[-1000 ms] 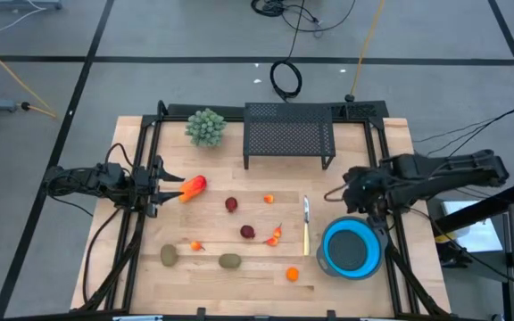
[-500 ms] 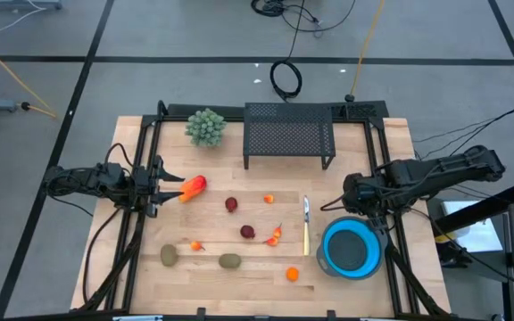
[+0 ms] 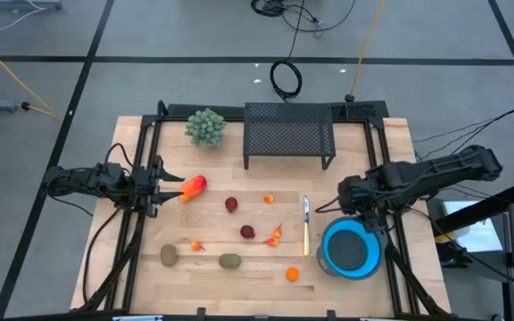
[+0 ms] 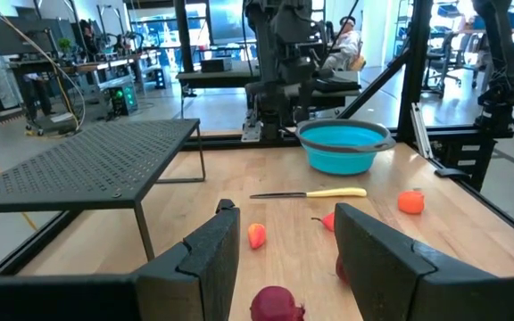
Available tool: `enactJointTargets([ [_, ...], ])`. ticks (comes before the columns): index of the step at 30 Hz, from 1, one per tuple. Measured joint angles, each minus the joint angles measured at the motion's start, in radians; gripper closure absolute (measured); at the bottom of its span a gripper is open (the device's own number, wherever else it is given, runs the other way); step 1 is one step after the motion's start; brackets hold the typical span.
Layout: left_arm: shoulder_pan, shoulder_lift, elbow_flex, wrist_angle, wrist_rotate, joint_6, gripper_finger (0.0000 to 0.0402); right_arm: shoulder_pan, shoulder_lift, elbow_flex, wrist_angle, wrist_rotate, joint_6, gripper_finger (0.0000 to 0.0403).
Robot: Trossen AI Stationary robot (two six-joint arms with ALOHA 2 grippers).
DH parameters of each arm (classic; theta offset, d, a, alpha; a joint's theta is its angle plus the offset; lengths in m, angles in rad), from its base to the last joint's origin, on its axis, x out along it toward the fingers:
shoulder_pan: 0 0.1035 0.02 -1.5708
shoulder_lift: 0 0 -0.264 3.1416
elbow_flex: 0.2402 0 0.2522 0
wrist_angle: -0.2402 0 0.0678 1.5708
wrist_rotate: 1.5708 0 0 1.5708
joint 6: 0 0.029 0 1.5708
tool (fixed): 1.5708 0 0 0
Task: Pick & Place Fruit
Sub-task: Put the blue strainer bowl on the shelf
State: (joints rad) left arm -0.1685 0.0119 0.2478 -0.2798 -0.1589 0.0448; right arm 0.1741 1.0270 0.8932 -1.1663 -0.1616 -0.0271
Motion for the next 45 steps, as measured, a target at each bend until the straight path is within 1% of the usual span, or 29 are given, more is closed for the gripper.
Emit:
enactJointTargets([
  [4, 0.000, 0.000, 0.000, 0.000, 0.000, 0.000, 0.0218, 0.000, 0.026, -0.008, 0.014, 0.000, 0.015, 0.0141],
  [8, 0.000, 0.000, 0.000, 0.000, 0.000, 0.000, 0.0218, 0.000, 0.043, -0.054, 0.047, 0.000, 0.018, 0.0125],
  [13, 0.000, 0.000, 0.000, 0.000, 0.000, 0.000, 0.0218, 0.000, 0.048, -0.126, 0.096, 0.000, 0.067, 0.0130],
  [16, 0.000, 0.000, 0.000, 0.000, 0.000, 0.000, 0.0218, 0.000, 0.048, -0.163, 0.135, -0.001, 0.107, 0.0139],
  [21, 0.000, 0.000, 0.000, 0.000, 0.000, 0.003, 0.0218, 0.000, 0.053, -0.190, 0.153, 0.001, 0.166, 0.0158],
  [24, 0.000, 0.000, 0.000, 0.000, 0.000, 0.003, 0.0218, 0.000, 0.052, -0.215, 0.184, 0.000, 0.196, 0.0178],
  [28, 0.000, 0.000, 0.000, 0.000, 0.000, 0.003, 0.0217, 0.000, 0.052, -0.246, 0.220, 0.000, 0.230, 0.0220],
  [35, 0.000, 0.000, 0.000, 0.000, 0.000, 0.001, 0.0217, 0.000, 0.052, -0.247, 0.245, 0.000, 0.236, 0.0323],
  [39, 0.000, 0.000, 0.000, 0.000, 0.000, 0.000, 0.0217, 0.000, 0.050, -0.243, 0.250, -0.024, 0.251, 0.0386],
  [41, 0.000, 0.000, 0.000, 0.000, 0.000, -0.001, 0.0217, -0.001, 0.050, -0.232, 0.249, -0.054, 0.250, 0.0394],
  [45, 0.000, 0.000, 0.000, 0.000, 0.000, -0.001, 0.0218, 0.000, 0.051, -0.183, 0.222, -0.062, 0.268, 0.0397],
])
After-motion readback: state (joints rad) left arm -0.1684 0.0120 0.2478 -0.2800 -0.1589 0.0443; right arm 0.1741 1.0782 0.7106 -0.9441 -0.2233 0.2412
